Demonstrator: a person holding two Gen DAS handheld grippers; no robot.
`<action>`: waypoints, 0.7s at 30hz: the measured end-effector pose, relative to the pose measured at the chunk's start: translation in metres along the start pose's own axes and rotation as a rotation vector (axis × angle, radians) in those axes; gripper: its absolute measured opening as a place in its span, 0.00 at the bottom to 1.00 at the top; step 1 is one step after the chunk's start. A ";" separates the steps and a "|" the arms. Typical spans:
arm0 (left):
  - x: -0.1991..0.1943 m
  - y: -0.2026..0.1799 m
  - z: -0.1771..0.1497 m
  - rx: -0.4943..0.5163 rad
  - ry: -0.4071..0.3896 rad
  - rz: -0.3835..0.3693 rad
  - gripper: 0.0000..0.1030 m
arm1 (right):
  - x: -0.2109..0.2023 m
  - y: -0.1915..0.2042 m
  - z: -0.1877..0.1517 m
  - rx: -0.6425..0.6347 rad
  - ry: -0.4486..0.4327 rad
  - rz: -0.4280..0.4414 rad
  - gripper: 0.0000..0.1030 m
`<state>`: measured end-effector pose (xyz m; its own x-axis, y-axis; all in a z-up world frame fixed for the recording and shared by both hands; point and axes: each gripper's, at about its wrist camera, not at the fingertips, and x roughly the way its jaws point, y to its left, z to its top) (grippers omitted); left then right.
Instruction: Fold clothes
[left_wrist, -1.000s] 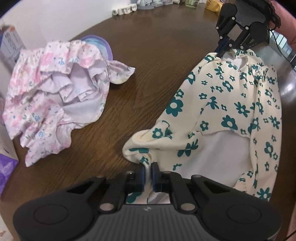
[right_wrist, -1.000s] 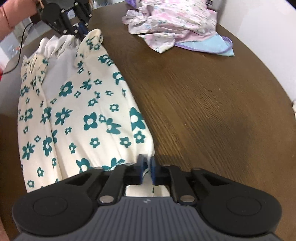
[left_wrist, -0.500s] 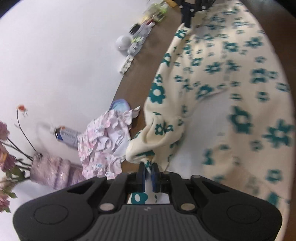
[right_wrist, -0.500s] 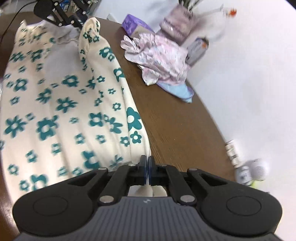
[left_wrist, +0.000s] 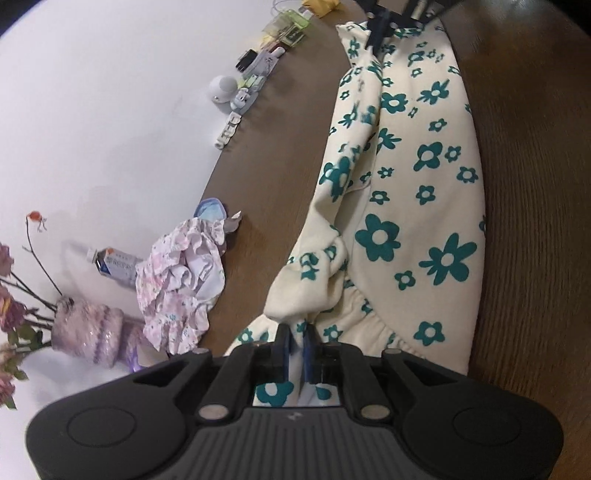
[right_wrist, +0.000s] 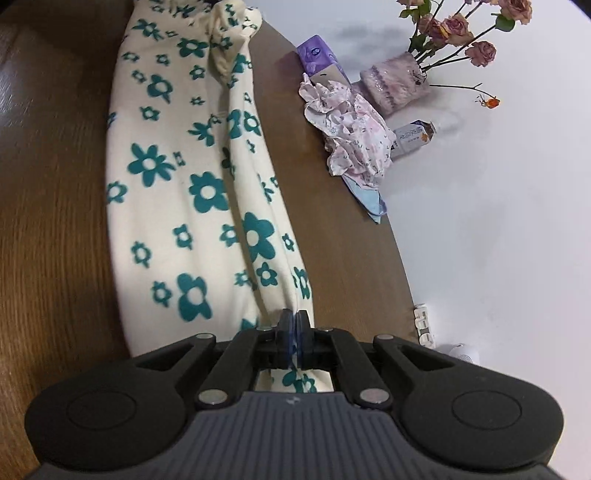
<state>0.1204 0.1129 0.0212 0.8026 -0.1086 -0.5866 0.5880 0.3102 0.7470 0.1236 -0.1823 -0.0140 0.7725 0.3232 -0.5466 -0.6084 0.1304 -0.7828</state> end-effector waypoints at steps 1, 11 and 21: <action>0.000 -0.002 0.000 0.000 0.003 0.000 0.06 | -0.001 0.003 0.000 0.001 0.004 -0.005 0.01; -0.014 -0.026 0.001 0.093 0.026 0.075 0.04 | -0.006 0.023 0.003 0.030 0.021 -0.080 0.01; -0.027 -0.027 0.014 0.175 0.019 0.222 0.03 | -0.011 0.029 0.002 0.045 0.014 -0.153 0.01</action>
<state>0.0838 0.0947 0.0213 0.9128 -0.0379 -0.4067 0.4074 0.1560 0.8998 0.0973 -0.1804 -0.0301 0.8590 0.2832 -0.4265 -0.4908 0.2186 -0.8434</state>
